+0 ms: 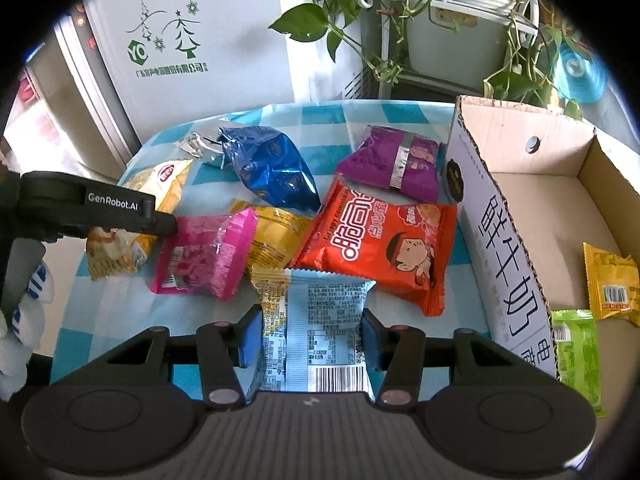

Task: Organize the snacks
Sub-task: 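Close left gripper on the croissant bag while right gripper holds the light-blue bag, then lift the croissant bag with left tool while right tool carries the light-blue bag toward the box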

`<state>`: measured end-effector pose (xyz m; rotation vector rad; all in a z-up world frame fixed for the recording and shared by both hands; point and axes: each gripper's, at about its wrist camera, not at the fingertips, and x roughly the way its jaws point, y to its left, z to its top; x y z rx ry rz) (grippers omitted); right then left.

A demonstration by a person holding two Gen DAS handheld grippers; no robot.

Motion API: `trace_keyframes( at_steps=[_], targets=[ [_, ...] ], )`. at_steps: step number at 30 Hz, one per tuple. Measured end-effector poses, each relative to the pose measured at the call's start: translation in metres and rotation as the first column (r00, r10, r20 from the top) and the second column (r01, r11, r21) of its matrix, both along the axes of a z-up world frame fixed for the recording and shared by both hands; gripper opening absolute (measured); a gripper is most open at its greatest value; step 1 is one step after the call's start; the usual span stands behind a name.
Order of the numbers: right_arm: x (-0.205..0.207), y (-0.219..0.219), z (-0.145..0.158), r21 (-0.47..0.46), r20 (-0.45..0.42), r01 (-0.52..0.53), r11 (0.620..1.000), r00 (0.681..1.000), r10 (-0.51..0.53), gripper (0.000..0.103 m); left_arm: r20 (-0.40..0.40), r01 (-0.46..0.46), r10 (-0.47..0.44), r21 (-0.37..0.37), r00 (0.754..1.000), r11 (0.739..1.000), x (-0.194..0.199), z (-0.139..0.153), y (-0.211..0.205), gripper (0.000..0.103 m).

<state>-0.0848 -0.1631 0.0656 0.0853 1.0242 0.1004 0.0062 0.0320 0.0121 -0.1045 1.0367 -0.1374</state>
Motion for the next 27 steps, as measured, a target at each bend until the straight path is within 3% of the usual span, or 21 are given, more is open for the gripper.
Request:
trace_keyframes(
  at_steps=[16,27],
  targets=[
    [-0.003,-0.002,0.022,0.037,0.065,0.022,0.999,0.998,-0.024,0.056,0.116,0.0,-0.001,0.005,0.993,1.0,-0.039,0.022,0.0,0.057],
    [-0.003,-0.005,0.03,0.009,0.063,0.006,1.0,0.998,-0.006,0.056,0.153,0.011,-0.002,-0.061,0.988,0.998,-0.067,0.028,-0.014,0.057]
  ],
)
